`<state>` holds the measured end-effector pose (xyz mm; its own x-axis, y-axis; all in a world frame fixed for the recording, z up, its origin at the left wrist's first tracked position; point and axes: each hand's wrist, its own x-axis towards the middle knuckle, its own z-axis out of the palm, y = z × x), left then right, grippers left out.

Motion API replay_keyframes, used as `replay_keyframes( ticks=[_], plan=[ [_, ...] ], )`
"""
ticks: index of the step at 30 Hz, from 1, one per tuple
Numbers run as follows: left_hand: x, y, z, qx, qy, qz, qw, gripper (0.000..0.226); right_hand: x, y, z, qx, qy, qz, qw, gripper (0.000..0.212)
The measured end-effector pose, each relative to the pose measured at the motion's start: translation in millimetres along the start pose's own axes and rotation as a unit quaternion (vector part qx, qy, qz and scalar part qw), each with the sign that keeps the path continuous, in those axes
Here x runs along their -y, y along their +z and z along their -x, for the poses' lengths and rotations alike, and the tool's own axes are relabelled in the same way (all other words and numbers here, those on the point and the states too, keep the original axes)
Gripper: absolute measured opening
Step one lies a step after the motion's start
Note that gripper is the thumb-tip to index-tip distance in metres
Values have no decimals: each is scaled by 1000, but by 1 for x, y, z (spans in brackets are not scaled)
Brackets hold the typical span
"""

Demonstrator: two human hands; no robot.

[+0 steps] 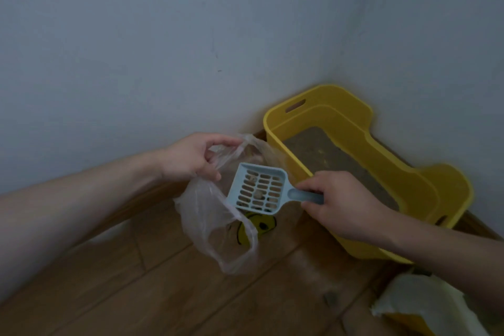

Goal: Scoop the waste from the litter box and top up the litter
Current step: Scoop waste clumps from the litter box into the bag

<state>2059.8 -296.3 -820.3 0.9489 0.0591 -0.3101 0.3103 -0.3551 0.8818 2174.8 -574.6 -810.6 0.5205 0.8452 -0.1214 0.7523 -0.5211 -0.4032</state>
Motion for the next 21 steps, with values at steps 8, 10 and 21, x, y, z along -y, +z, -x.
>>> replay_keyframes(
  ticks=[8,10,21],
  plan=[
    [6,-3,25,-9,-16,-1,1000,77,35,32,-11,25,-112,106,988,29],
    [7,-7,30,-18,-24,5,1000,77,40,44,-11,34,-145,144,978,34],
    [10,-14,33,-31,-37,9,999,78,32,50,-11,-39,-220,214,951,29]
  ],
)
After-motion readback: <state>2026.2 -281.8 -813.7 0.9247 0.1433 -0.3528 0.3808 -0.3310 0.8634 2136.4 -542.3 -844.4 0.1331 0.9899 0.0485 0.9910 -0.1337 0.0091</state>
